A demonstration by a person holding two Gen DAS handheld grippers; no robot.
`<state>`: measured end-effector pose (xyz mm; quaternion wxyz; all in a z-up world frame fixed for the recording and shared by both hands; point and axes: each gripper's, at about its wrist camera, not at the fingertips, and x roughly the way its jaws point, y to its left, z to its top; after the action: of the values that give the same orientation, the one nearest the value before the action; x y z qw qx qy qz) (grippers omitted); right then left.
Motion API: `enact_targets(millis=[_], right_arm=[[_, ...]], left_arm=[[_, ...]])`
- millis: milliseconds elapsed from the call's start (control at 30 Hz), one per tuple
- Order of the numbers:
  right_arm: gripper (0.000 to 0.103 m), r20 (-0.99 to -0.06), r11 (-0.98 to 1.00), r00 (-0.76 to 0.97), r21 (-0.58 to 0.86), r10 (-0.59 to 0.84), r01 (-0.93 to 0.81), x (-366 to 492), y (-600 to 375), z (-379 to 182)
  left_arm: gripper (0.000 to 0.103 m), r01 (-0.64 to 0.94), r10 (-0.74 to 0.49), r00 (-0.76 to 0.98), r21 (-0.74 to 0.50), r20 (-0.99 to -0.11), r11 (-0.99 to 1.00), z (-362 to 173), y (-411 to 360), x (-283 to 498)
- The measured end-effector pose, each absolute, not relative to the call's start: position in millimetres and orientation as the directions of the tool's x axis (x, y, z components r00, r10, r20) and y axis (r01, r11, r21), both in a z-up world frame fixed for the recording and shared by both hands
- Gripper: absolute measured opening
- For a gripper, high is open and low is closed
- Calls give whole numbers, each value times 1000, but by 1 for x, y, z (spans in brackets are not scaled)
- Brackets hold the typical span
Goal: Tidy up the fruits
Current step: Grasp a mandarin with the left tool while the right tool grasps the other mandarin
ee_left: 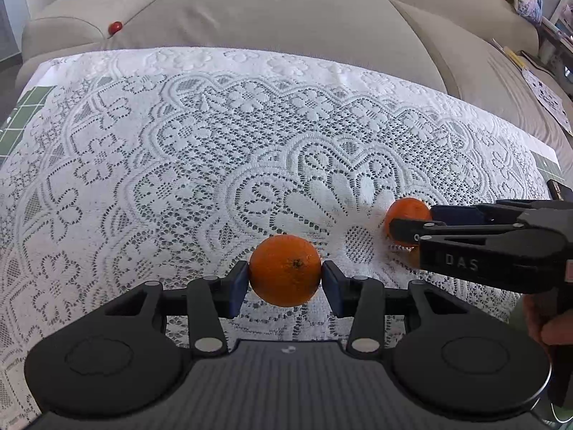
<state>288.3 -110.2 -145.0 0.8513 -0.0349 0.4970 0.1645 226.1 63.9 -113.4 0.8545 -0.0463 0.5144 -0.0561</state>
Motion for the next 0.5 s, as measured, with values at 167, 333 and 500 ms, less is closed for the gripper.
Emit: enact_targets(millis=[167,333,500], right_arm=[[39,-859,943,456,81,231,-324,285,-106,-142],[39,-846,936,475,76,243,-344,272,-104,-124],[39,-827,931,494,92,269,-354,248,-108,-98]], left_arm=[[50,38,-141,474,-140,-869,989,-103,66,218],[50,40,-135,488,-132,-862,990,-88,63,206],[50,57,-136,508,-124,-851,991,-66,54,192]])
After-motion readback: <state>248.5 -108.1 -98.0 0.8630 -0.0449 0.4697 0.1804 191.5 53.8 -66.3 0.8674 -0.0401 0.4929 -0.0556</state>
